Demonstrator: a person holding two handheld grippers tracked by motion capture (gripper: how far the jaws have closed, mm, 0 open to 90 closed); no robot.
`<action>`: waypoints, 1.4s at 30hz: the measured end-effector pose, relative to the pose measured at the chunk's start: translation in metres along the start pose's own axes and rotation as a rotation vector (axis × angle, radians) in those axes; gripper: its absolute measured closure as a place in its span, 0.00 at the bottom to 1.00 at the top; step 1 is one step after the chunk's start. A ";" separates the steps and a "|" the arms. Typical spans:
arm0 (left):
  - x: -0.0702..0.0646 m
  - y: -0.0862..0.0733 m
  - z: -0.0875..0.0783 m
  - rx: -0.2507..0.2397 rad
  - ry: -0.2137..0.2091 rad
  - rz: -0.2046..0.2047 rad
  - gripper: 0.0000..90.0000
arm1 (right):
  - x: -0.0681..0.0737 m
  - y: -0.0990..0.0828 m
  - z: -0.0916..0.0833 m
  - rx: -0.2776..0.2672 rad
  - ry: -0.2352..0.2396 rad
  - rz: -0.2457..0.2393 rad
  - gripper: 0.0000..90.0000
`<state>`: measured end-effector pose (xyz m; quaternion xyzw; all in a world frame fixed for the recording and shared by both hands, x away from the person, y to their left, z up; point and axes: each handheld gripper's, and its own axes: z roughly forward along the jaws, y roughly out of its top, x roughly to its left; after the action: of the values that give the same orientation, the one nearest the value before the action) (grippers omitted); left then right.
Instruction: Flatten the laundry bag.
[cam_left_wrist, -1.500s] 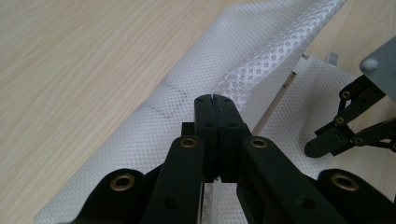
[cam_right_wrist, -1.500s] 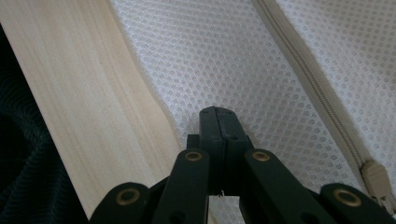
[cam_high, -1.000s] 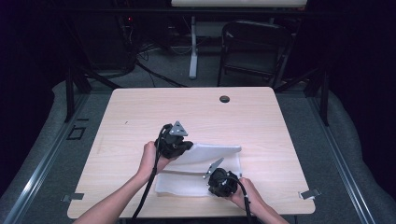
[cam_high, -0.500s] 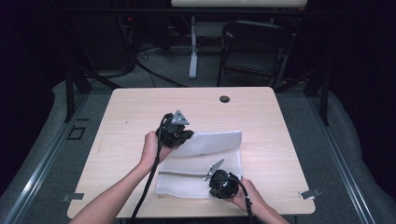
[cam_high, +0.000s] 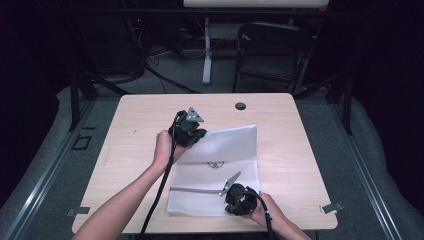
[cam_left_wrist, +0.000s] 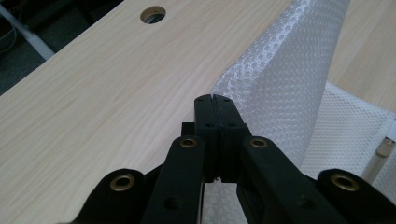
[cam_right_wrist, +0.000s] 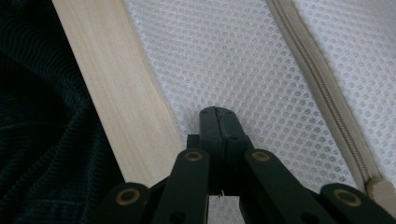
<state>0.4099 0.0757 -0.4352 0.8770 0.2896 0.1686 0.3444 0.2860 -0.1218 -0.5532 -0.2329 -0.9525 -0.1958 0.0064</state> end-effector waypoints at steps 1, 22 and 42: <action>0.002 0.002 0.003 0.005 0.010 -0.007 1.00 | 0.000 0.000 0.000 -0.005 0.009 0.004 1.00; 0.027 0.019 0.061 0.029 0.122 -0.086 1.00 | 0.005 -0.005 -0.003 0.036 0.026 -0.005 1.00; 0.050 0.019 0.085 0.014 0.101 -0.185 0.51 | 0.001 -0.005 -0.016 -0.064 0.042 0.039 0.86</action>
<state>0.4985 0.0524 -0.4773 0.8391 0.3876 0.1780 0.3376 0.2815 -0.1317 -0.5399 -0.2473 -0.9408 -0.2308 0.0229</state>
